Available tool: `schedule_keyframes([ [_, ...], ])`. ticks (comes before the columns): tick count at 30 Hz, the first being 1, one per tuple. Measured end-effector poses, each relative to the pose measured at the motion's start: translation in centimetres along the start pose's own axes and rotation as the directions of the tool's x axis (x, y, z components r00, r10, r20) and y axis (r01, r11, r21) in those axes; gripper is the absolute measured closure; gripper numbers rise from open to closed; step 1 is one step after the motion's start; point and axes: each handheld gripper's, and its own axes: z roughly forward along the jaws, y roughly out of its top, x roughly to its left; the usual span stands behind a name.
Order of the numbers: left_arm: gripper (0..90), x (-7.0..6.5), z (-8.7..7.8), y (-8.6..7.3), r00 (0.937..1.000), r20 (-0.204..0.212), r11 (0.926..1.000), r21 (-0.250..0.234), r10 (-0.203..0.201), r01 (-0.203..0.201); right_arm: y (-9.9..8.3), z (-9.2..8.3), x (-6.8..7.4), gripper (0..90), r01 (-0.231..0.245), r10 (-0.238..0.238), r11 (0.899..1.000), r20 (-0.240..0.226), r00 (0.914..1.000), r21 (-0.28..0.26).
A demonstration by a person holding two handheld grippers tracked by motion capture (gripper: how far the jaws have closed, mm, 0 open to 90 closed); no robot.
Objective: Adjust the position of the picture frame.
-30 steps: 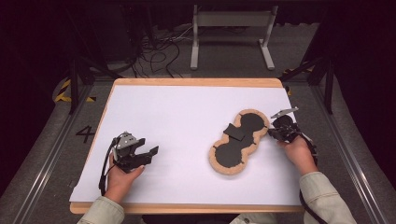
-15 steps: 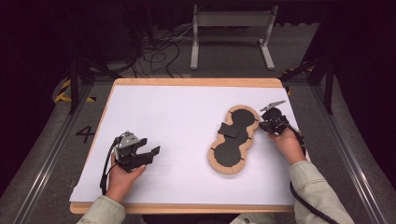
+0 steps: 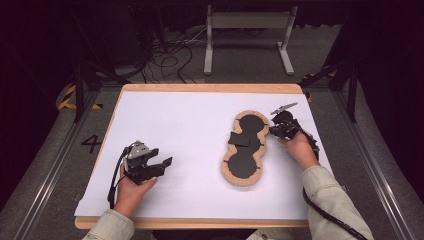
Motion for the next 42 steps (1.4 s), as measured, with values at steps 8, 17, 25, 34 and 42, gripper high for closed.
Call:
schedule_keyframes([
  [8, 47.8, 0.0, 0.4, 0.1, 0.9975, 0.071, 0.9997, 0.024, 0.001, -0.003, 1.8, 0.8, 1.8, 90.0, 0.045, -0.045, 0.999, -0.038, 0.9983, -0.014],
  [17, 63.0, -1.4, 1.3, 0.6, 0.9872, 0.159, 0.9982, 0.060, -0.013, 0.004, 1.2, -0.6, 2.6, 90.0, 0.047, -0.047, 0.998, -0.019, 0.9987, -0.030],
  [25, 85.9, -3.6, 3.4, 2.1, 0.9837, 0.179, 0.9932, 0.109, 0.021, -0.041, -1.5, -3.3, 4.7, 90.0, 0.088, -0.094, 0.993, -0.075, 0.9928, -0.078],
  [34, 90.0, -5.8, 6.7, 3.6, 0.9813, 0.192, 0.9836, 0.174, 0.016, -0.050, -4.0, -4.9, 6.9, 90.0, 0.088, -0.101, 0.991, -0.130, 0.9863, -0.103],
  [42, 90.0, -8.1, 10.1, 4.1, 0.9755, 0.220, 0.9726, 0.225, 0.008, -0.059, -5.0, -4.4, 7.8, 90.0, 0.114, -0.123, 0.991, -0.140, 0.9825, -0.070],
])
